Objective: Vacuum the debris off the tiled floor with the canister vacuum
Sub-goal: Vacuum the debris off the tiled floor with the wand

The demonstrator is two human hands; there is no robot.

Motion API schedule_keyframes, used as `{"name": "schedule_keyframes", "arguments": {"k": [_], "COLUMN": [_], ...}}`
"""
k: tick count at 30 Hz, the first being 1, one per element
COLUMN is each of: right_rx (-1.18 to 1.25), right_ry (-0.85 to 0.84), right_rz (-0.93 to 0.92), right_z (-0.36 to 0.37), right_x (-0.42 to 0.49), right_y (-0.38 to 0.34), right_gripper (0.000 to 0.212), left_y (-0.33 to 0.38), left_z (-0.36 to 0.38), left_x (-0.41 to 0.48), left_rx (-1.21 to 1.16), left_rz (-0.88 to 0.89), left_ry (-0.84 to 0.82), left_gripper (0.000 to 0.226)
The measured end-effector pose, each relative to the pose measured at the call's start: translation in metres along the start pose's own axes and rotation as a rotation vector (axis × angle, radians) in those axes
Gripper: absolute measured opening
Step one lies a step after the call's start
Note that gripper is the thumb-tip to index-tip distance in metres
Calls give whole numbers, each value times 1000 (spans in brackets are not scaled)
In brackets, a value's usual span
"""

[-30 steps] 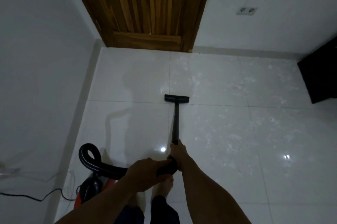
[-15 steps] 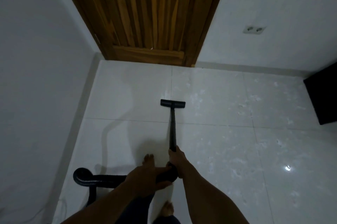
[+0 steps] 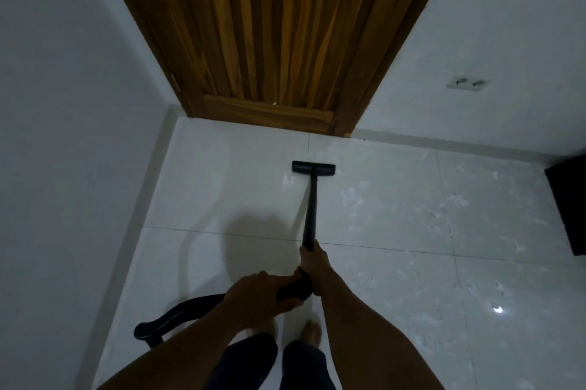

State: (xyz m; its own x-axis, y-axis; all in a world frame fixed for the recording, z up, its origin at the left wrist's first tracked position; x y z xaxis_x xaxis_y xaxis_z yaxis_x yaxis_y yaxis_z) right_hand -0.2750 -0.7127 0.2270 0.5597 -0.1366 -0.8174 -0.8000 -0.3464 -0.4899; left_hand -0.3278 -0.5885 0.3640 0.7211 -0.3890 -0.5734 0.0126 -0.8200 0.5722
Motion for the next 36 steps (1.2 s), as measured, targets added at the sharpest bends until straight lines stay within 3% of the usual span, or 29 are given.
{"name": "schedule_keyframes", "arguments": {"k": [7, 12, 16, 23, 26, 30, 36], "right_rx": [-32, -80, -110, -172, -193, -157, -109], "right_ry": [-47, -35, -76, -58, -15, -8, -14], "right_rz": [38, 22, 6, -27, -66, -30, 46], "right_z": [4, 1, -8, -32, -54, -66, -80], "right_x": [-5, 12, 36, 78, 91, 87, 95], "right_y": [-4, -23, -59, -103, -117, -107, -93], "right_gripper": [43, 46, 49, 54, 52, 57, 54], "left_y": [-1, -8, -12, -12, -1, 11, 24], "left_z": [-6, -10, -28, -55, -69, -72, -75], "left_x": [3, 21, 53, 109, 131, 139, 153], "left_rx": [-24, -115, -183, -268, -218, -121, -92], "left_rz": [-14, -48, -106, -208, -136, -88, -28], "left_ry": [-64, -77, -69, -92, -100, -145, -168], "left_gripper": [52, 97, 95, 52, 69, 56, 78]}}
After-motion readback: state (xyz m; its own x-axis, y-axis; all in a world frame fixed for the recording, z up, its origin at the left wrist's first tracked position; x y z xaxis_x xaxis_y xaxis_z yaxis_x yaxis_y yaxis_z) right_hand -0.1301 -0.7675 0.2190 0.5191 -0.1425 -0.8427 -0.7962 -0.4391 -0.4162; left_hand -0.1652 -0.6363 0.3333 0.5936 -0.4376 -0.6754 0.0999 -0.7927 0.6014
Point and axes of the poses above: each hand's wrist, its own x-axis towards the middle knuckle, its own z-axis out of the palm, y = z × x, the point moved 9 cm from there along x, towards the middle knuckle, and after that the axes turned 3 degrees about -x, right-handed, at the moved point
